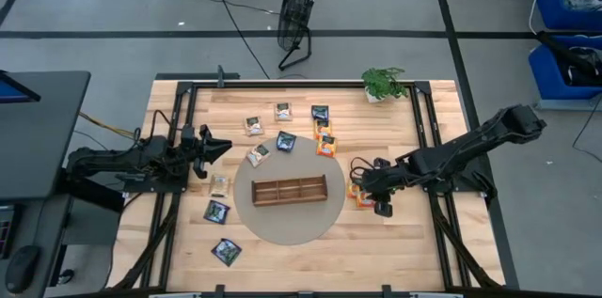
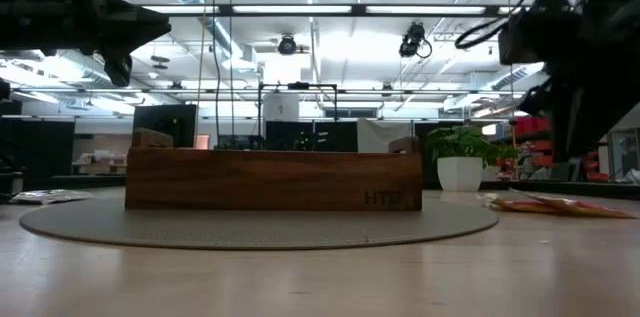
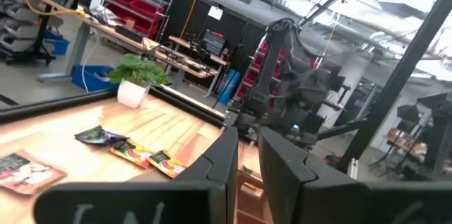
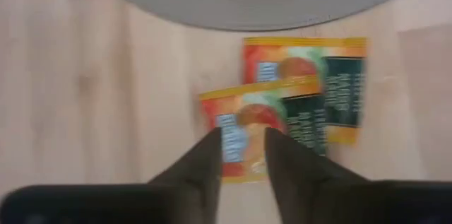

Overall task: Pick & Place Tea
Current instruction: Put the orange tea bag into the right section of the wooden organizer

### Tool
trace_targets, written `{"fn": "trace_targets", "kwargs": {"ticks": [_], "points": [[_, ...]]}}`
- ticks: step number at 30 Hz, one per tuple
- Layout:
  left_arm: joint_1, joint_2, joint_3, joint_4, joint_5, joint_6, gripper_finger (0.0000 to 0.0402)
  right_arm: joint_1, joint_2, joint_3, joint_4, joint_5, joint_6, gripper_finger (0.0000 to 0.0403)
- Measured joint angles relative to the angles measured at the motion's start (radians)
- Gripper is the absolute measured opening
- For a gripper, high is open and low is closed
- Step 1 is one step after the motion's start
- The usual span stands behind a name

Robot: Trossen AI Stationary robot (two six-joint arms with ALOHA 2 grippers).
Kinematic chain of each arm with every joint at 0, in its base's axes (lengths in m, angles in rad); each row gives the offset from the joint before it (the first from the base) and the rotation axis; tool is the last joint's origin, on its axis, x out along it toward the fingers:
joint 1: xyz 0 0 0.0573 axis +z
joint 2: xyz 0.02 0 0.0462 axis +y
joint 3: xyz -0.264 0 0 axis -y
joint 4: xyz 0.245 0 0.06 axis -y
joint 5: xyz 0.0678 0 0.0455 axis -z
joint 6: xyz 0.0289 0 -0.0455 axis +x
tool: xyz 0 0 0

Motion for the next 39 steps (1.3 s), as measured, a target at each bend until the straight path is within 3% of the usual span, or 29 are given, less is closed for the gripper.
{"fn": "trace_targets", "kwargs": {"ticks": [5,10,18,30,34,39], "points": [[0.000,0.000,0.000,-0.003,0.000,-0.026,0.0060,0.000,0.000,-0.018,0.032,0.041,-0.058,0.0220],[0.000,0.000,0.000,-0.003,-0.003,-0.025,0.0060,-0.034,0.020,-0.049,0.077,0.051,-0.114,0.0246],[0.000,0.000,0.000,-0.006,-0.004,-0.026,0.0060,-0.089,0.081,-0.061,0.145,0.024,-0.211,0.0221],[0.000,0.000,0.000,-0.005,-0.005,-0.027,0.0060,-0.091,0.183,-0.058,0.208,-0.005,-0.220,0.0201],[0.000,0.000,0.000,-0.006,-0.005,-0.027,0.0060,-0.091,0.181,-0.058,0.206,-0.006,-0.216,0.0165],[0.000,0.000,0.000,-0.006,-0.005,-0.026,0.0060,-0.091,0.180,-0.059,0.198,-0.016,-0.194,0.0086]]}}
